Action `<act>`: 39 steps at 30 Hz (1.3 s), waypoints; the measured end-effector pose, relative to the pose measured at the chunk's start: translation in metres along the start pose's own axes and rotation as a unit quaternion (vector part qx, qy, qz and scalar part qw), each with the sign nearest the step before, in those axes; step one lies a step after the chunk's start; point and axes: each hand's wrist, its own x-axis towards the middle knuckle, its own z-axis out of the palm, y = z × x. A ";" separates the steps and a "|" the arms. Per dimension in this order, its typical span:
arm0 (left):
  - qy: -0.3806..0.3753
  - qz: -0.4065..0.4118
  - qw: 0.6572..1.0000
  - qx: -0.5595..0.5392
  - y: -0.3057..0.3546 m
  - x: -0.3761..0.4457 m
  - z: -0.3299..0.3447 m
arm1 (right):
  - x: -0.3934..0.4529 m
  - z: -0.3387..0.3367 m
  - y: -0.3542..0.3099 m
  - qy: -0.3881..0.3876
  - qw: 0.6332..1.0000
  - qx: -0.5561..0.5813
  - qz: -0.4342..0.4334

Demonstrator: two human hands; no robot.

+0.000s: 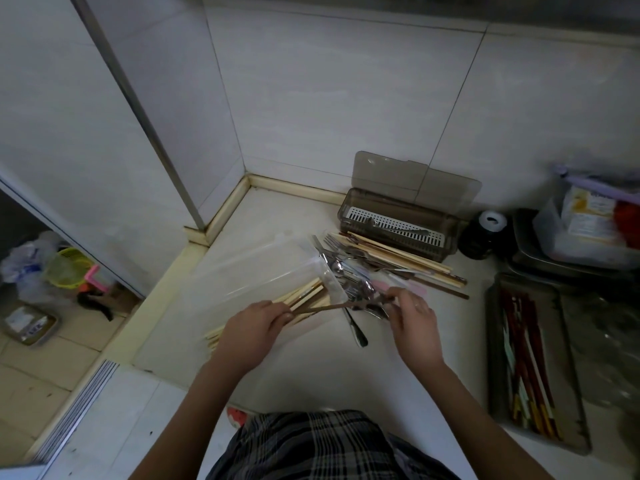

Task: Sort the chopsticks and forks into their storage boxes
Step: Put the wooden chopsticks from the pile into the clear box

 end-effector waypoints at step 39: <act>-0.126 -0.201 0.971 0.019 -0.049 -0.013 -0.010 | 0.018 -0.021 0.066 -0.068 0.954 -0.176 0.235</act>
